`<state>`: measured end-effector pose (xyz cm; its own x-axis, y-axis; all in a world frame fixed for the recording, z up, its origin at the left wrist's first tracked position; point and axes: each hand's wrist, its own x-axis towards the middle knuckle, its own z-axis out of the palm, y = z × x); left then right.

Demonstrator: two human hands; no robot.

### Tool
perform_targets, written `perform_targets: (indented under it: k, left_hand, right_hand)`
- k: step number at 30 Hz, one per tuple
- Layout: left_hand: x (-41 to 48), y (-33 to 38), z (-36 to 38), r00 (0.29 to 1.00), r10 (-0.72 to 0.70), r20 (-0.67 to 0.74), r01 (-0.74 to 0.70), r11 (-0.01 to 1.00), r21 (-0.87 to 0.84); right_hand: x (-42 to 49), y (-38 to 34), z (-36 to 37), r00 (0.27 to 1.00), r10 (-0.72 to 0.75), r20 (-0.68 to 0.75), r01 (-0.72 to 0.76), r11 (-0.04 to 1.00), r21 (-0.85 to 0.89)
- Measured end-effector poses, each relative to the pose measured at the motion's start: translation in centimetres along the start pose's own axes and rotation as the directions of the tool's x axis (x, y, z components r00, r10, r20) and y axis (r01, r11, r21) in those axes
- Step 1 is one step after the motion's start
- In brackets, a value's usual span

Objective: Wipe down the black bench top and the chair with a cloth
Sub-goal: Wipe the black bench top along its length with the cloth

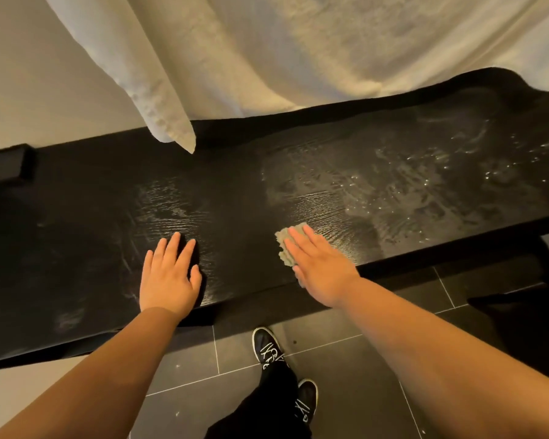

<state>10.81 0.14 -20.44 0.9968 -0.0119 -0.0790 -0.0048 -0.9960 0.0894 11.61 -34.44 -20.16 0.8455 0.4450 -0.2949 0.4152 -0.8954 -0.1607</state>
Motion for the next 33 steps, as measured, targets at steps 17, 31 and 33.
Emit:
perform_targets:
  k: [17, 31, 33]
  left_hand:
    - [10.9, 6.2, 0.0, 0.991, 0.081, 0.104, -0.071, 0.993, -0.096]
    - [10.9, 5.9, 0.2, 0.991, 0.080, 0.108, -0.070, 0.992, -0.101]
    - [10.9, 5.9, 0.2, 0.992, 0.078, 0.102, -0.067, 0.992, -0.104]
  right_hand:
    - [9.6, -2.4, -2.8, 0.998, -0.057, -0.017, 0.057, 0.998, 0.020]
    - [11.9, -2.0, -4.2, 0.998, 0.041, -0.051, -0.037, 0.995, 0.091]
    - [12.2, -1.3, -4.3, 0.998, -0.048, -0.041, 0.051, 0.996, 0.078]
